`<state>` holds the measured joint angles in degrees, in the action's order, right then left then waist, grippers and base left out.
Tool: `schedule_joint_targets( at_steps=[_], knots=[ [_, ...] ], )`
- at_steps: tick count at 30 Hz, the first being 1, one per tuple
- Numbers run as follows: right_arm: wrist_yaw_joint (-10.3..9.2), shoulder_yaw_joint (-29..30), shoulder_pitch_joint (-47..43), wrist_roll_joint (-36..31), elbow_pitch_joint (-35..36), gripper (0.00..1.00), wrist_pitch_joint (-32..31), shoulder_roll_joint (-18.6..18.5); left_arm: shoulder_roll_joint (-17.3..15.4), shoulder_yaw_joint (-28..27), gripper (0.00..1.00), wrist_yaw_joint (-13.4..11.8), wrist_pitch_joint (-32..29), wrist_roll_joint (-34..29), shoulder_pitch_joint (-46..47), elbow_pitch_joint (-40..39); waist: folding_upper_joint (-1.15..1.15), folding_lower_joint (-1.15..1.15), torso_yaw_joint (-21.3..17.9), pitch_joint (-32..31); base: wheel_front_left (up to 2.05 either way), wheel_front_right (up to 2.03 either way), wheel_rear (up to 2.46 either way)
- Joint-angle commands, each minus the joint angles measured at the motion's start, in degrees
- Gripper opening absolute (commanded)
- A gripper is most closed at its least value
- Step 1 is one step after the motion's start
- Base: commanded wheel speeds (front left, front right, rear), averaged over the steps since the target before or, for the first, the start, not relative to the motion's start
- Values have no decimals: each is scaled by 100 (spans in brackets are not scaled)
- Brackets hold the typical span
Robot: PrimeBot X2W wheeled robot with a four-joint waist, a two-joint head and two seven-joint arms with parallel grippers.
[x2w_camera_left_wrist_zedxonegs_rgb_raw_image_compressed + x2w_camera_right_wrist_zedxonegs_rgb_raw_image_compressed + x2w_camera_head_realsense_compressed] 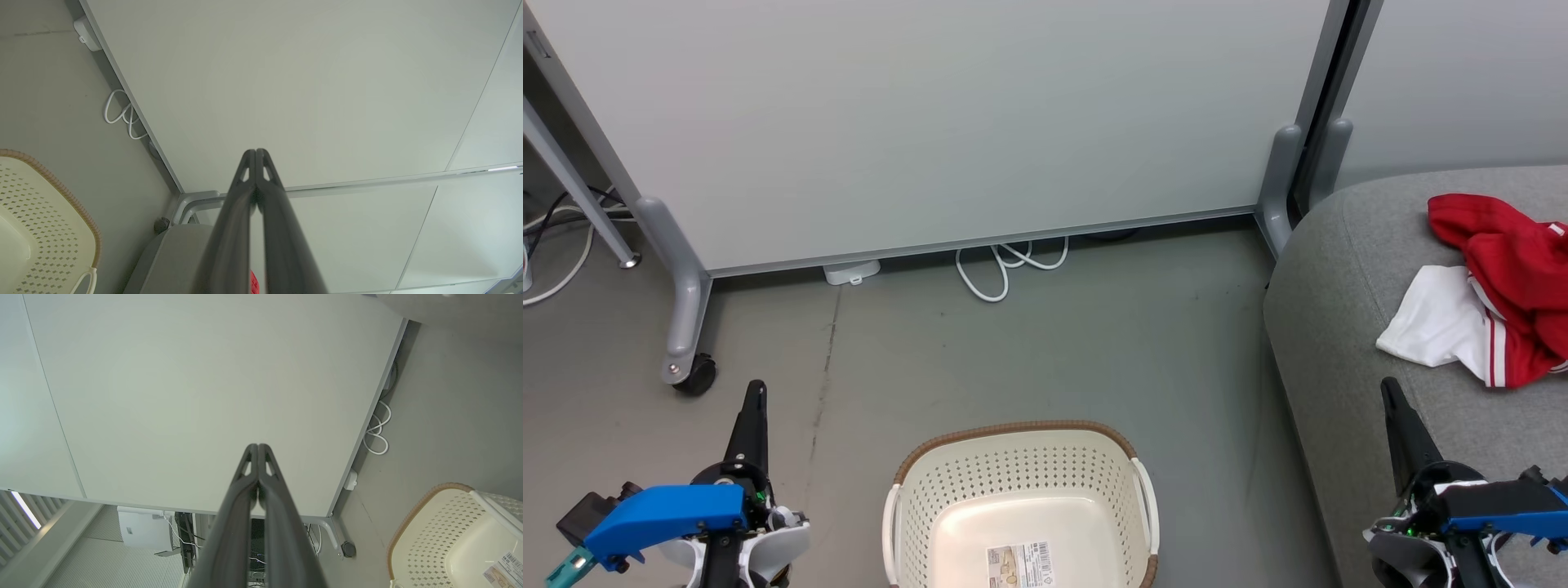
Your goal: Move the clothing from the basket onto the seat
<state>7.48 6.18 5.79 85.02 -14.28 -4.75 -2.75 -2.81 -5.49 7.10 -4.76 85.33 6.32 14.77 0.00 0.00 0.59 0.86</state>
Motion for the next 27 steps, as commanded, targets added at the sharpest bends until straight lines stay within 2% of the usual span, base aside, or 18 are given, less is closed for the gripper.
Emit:
schedule_joint_targets(
  at_steps=[1, 18, 27],
  knots=[
    [2, 22, 68, 126, 31, 0, -38, -21, -12, -47, 0, 37, -39, 105, -2, -43, 0, 0, -5, -5, 0, 0, 0],
    [2, 45, 64, 763, 33, 0, -198, -22, -12, -122, 0, 63, -198, 732, -21, -87, 0, 0, -58, -67, 0, 0, 0],
    [2, 42, 63, 746, 32, 0, -197, -22, -12, -120, 0, 51, -199, 715, -20, -84, 0, 0, -59, -68, 0, 0, 0]
  ],
)
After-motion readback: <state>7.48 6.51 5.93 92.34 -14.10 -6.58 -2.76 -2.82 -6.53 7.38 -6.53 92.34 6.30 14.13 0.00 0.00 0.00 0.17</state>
